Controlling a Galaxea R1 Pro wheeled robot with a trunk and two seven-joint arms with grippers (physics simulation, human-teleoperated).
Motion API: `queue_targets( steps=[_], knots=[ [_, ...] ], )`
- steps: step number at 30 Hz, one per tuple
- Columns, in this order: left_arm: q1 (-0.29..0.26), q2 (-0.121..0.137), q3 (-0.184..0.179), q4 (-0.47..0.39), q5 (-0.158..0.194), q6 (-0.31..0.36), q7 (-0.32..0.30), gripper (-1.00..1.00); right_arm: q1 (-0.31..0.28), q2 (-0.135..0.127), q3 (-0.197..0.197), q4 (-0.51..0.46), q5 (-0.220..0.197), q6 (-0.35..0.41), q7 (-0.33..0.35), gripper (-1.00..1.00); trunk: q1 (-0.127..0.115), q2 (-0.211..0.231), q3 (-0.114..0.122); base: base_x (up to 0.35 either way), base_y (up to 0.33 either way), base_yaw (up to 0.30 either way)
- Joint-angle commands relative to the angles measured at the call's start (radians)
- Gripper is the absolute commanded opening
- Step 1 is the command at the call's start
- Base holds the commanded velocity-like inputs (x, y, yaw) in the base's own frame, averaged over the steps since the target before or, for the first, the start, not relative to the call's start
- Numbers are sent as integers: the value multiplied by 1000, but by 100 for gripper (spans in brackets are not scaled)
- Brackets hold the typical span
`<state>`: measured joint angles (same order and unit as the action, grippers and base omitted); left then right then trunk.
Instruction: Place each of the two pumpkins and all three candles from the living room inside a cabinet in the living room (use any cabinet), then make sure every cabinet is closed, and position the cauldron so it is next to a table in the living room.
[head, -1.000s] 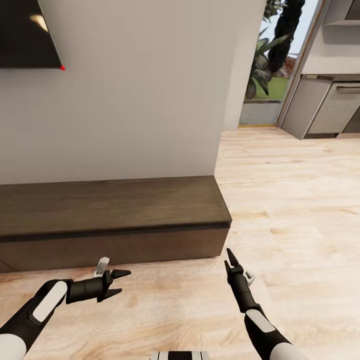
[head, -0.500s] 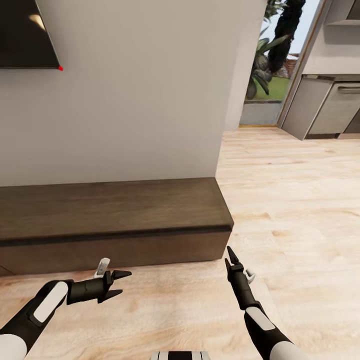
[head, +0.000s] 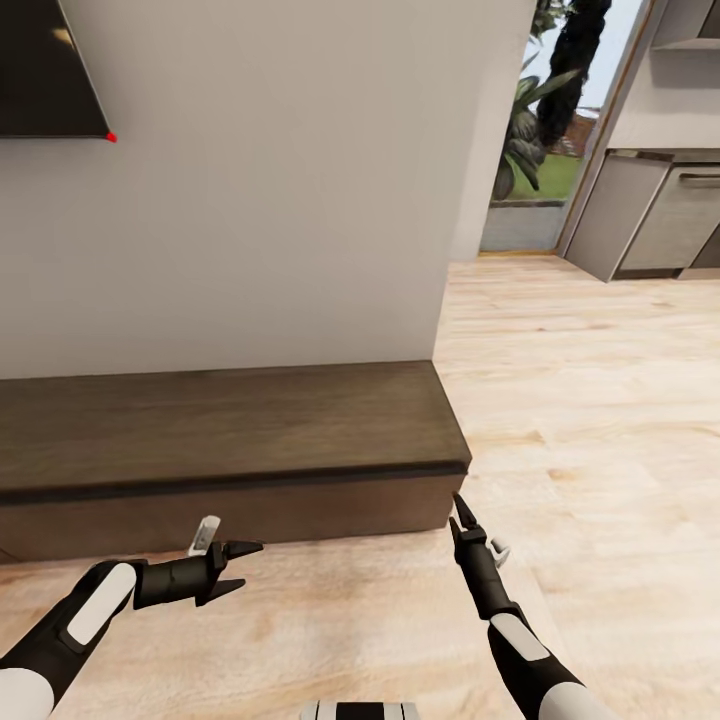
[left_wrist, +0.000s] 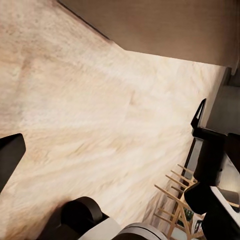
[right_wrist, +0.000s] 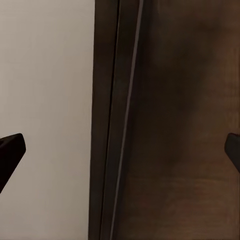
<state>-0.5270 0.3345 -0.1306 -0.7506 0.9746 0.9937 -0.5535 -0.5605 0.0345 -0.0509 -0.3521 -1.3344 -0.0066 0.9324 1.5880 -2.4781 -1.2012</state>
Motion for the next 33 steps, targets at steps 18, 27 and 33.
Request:
queue_targets(
  steps=[18, 27, 33],
  knots=[
    [14, 8, -226, 3, -9, 6, -221, 100, -1, 1, -2, -2, 13, 0, -12, 100, 0, 0, -1, 74, 0, 0],
    [15, 11, -234, 7, -10, 5, -243, 100, -1, 3, 1, -5, 16, 2, -12, 100, 0, 0, -1, 81, 21, 0],
    [15, 18, -230, 5, -6, 5, -245, 100, -1, 7, 4, -6, 17, 4, -12, 100, 0, 0, -1, 89, 27, 0]
  ],
)
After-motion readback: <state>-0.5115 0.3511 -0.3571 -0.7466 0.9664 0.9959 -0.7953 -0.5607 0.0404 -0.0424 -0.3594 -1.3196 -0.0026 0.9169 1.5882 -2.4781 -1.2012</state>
